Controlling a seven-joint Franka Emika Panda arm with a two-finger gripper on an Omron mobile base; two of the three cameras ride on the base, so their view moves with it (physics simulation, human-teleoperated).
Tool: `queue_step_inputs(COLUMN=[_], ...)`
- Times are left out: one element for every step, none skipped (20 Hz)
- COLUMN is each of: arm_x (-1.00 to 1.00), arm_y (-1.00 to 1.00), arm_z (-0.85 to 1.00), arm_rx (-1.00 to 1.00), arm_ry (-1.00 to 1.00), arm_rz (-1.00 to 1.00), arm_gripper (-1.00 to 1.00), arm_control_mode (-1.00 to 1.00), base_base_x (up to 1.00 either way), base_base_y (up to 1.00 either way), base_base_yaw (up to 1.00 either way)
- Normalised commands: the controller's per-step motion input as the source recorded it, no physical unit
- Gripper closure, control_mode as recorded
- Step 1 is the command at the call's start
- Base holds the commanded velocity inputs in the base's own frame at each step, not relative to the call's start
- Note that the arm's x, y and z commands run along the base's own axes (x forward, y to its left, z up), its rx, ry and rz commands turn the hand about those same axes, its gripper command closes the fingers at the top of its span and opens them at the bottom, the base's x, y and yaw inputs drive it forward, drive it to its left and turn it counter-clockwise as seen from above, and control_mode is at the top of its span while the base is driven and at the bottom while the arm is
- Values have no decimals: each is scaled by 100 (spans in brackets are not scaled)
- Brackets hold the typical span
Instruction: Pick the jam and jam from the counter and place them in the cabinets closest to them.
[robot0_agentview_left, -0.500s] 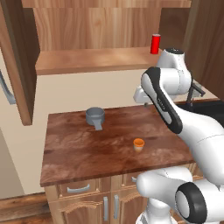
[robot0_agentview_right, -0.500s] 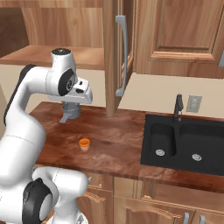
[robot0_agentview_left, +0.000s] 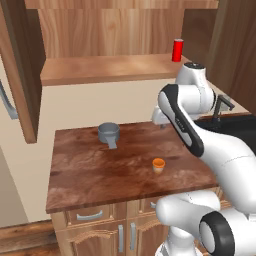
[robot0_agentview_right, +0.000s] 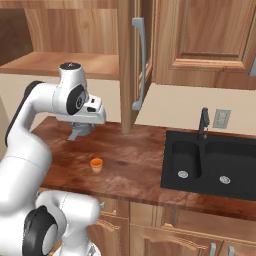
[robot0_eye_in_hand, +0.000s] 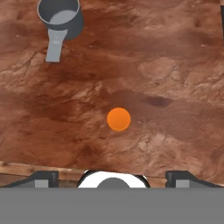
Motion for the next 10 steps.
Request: queue_step_inputs(arm_x=[0, 0, 0, 0, 0, 0, 0, -1, -3, -7], arm_y=[0, 0, 0, 0, 0, 0, 0, 0, 0, -4], arm_z=[-35, -34, -31, -29, -28, -29, -31, -34, -34, -32], arm_rx=[-5, -4, -2, -1, -1, -1, -1, 0, 0, 0], arm_ry=[4, 3, 3, 1, 2, 2, 3, 3, 3, 0], arm_rz=[0, 0, 0, 0, 0, 0, 0, 0, 0, 0], arm_gripper=[-100, -100, -100, -100, -100, -100, -100, -100, -100, -100], arm_control_mode=[-100, -100, -100, -100, -100, -100, -100, -100, -100, -100], base_base_x=[0, 0, 0, 0, 0, 0, 0, 0, 0, 0], base_base_y=[0, 0, 0, 0, 0, 0, 0, 0, 0, 0], base_base_yaw=[0, 0, 0, 0, 0, 0, 0, 0, 0, 0])
